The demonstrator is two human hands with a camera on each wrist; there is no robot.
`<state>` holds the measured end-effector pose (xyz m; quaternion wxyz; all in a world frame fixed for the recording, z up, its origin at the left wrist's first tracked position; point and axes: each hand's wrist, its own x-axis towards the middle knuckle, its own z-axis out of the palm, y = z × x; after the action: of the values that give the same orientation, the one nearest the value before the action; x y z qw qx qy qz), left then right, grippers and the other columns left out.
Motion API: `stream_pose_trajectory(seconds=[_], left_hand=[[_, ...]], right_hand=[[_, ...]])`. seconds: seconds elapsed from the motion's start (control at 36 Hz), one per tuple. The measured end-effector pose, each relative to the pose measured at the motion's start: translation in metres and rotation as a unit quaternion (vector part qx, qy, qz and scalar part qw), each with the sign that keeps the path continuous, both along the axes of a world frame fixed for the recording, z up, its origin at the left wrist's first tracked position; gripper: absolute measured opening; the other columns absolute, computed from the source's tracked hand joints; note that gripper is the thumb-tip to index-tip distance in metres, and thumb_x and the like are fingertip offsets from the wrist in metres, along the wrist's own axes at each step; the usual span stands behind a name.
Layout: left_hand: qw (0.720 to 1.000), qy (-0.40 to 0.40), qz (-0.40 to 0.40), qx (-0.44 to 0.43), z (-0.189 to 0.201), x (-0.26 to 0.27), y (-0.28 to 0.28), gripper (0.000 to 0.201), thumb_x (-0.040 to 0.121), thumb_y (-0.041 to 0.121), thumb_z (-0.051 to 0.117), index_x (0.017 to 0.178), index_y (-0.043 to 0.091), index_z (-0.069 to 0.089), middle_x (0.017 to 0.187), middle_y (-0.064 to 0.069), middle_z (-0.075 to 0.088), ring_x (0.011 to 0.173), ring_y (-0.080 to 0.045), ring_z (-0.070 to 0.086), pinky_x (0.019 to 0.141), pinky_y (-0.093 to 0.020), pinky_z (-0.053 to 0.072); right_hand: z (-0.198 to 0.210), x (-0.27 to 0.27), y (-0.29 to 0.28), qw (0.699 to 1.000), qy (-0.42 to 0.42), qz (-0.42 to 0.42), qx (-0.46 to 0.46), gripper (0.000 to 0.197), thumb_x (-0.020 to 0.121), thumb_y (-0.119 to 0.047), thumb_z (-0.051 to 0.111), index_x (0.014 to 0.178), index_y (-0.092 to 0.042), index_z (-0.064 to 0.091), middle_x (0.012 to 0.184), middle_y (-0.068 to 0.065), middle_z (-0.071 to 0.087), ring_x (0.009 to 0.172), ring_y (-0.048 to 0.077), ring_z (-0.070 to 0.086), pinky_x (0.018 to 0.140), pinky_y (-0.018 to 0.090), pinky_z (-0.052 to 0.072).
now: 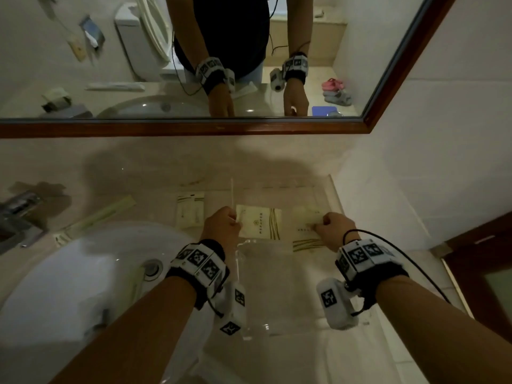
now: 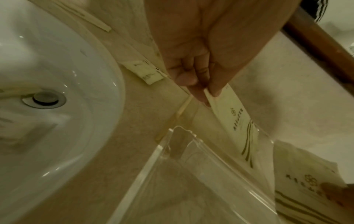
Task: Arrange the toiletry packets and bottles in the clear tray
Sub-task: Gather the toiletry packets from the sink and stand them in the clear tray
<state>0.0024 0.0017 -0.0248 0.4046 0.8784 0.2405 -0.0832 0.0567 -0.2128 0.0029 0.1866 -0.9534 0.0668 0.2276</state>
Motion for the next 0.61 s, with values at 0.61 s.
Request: stream_pose_trajectory(seconds=[0.61], left_hand=[[0.994, 0.040, 0.019, -0.100, -0.023, -0.064, -0.031, 0.032, 0.085, 0.000, 0.058, 0.063, 0.018, 0.043, 0.105, -0.022, 0.064, 0.097, -0.035, 0.066, 0.083, -0.046, 0.057]], right_hand=[[-0.046, -0.079, -0.047, 0.828, 0.095, -0.386, 0.395, 0.025, 0.095, 0.002, 0.036, 0.073, -0.007, 0.043, 0.080, 0.015, 0.054, 0.067, 0.024, 0.059, 0.042, 0.022, 0.054]])
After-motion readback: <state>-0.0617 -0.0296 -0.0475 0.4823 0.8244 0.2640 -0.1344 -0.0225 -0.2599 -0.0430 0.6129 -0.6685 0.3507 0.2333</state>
